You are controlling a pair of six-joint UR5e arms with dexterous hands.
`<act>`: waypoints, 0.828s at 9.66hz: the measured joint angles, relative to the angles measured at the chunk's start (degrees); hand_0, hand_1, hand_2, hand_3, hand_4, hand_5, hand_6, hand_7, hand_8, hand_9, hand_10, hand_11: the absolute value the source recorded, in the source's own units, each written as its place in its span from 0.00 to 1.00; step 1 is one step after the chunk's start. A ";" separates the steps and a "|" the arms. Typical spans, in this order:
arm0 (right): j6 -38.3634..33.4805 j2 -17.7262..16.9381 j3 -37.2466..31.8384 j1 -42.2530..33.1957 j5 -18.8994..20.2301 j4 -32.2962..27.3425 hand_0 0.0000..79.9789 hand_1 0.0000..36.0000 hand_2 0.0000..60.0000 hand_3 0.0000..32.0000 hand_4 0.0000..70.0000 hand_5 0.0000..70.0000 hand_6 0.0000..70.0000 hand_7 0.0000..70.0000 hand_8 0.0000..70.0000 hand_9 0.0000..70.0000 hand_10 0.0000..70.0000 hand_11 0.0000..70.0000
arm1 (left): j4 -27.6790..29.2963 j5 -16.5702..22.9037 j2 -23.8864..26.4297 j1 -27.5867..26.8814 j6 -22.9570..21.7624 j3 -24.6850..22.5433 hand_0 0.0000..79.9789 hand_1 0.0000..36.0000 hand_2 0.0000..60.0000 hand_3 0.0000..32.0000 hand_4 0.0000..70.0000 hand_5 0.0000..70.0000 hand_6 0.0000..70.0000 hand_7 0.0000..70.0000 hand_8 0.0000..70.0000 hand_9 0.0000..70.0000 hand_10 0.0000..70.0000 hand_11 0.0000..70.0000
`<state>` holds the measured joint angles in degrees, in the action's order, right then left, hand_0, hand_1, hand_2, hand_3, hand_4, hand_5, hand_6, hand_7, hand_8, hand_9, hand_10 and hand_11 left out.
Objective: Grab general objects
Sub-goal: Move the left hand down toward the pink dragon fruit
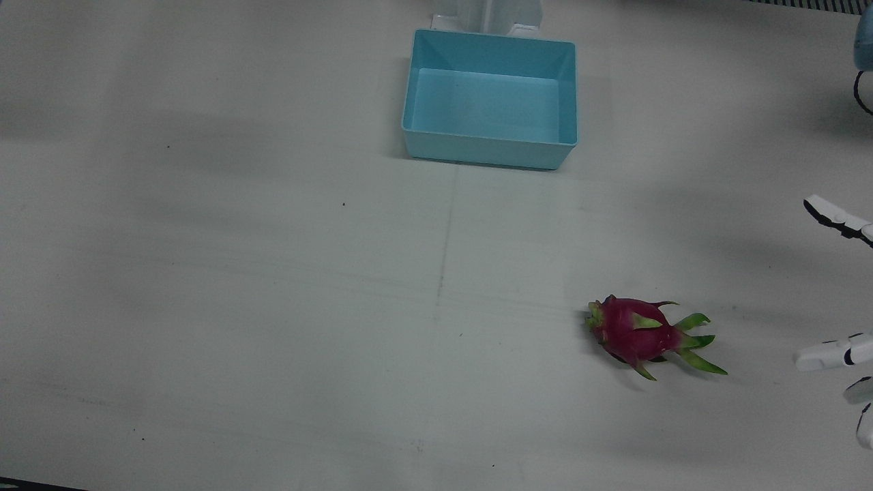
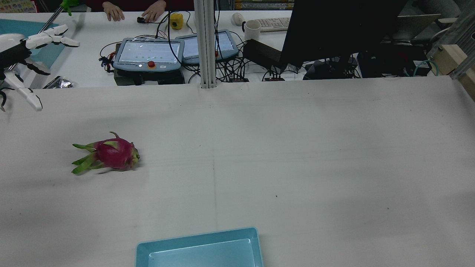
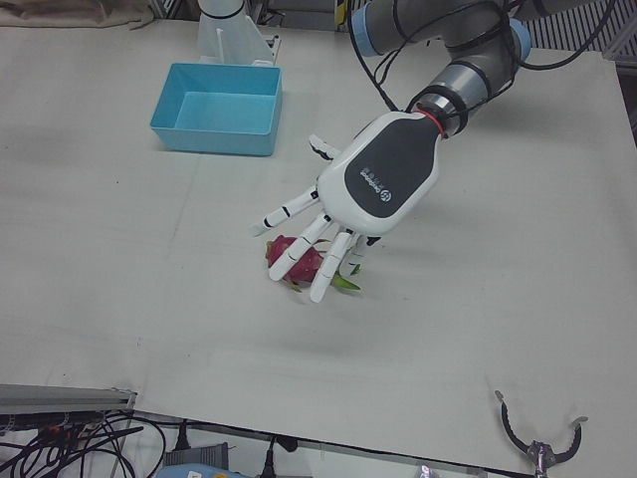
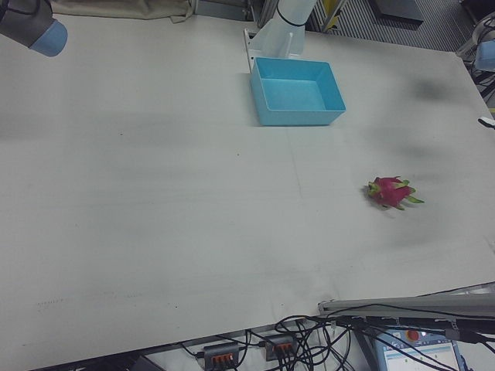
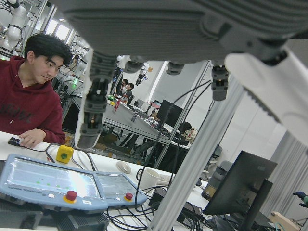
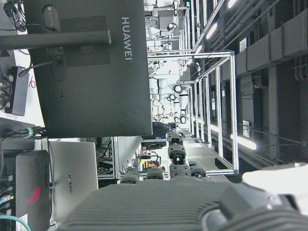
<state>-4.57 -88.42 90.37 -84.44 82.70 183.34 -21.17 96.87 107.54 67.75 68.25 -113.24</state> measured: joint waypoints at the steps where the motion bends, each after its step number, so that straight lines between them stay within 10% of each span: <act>1: 0.00 0.00 0.00 0.00 0.00 0.00 0.00 0.00 0.00 0.00 0.00 0.00 0.00 0.00 0.00 0.00 0.00 0.00 | 0.98 -2.02 0.01 -3.23 2.20 0.01 0.66 0.49 0.00 1.00 0.00 0.26 0.00 0.01 0.04 0.00 0.00 0.00; 3: 0.00 0.00 0.00 -0.02 0.00 0.00 0.00 0.00 0.00 0.00 0.00 0.00 0.00 0.00 0.00 0.00 0.00 0.00 | 0.78 -8.15 -0.58 -9.87 7.95 0.06 0.69 0.60 0.00 1.00 0.00 0.10 0.00 0.02 0.03 0.00 0.00 0.00; 8: 0.00 0.00 -0.01 0.00 0.00 0.00 0.00 0.00 0.00 0.00 0.00 0.00 0.00 0.00 0.00 0.00 0.00 0.00 | -8.42 -21.58 -1.23 -18.81 10.84 0.20 0.69 0.59 0.00 1.00 0.00 0.16 0.00 0.02 0.01 0.00 0.00 0.00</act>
<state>-4.57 -88.42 90.35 -84.45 82.71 183.34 -29.59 75.30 106.31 48.94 79.09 -113.04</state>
